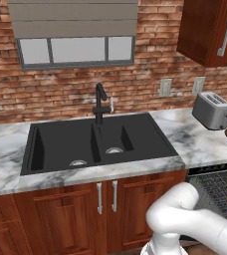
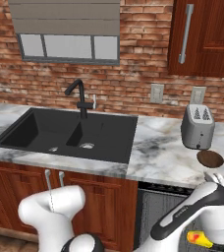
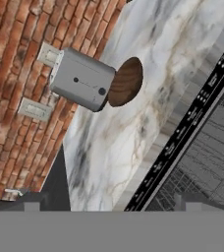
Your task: Pick up the cup and bowl from the counter, place them in the dishwasher, and close the dishwasher door.
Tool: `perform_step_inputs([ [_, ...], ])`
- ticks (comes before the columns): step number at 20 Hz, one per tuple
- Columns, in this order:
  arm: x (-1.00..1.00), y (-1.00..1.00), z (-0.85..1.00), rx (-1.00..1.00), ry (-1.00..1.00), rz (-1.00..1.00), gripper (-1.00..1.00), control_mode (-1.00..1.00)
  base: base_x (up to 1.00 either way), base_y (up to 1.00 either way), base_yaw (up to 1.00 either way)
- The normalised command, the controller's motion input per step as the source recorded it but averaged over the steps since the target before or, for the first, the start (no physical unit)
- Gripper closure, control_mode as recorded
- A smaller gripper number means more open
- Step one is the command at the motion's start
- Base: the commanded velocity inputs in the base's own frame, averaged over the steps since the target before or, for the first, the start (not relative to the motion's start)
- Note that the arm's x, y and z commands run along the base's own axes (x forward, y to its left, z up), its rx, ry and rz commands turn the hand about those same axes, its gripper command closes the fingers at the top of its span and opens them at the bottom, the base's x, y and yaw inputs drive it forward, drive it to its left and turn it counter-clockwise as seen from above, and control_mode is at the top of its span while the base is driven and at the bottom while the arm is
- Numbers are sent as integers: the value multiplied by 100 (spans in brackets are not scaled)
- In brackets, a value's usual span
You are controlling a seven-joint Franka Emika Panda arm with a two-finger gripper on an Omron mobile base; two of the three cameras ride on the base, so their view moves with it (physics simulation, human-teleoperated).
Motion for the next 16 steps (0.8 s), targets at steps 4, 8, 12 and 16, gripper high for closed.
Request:
perform_step_inputs([
  [4, 12, 54, 0, -1, 0, 0, -100, -100, 0, 0, 0],
  [8, 16, 37, 0, 0, 0, -2, -100, -100, 0, 0, 0],
  [12, 20, 15, 8, 0, 0, -5, -100, -100, 0, 0, 0],
  [16, 24, 4, 6, 0, 0, -5, -100, -100, 0, 0, 0],
])
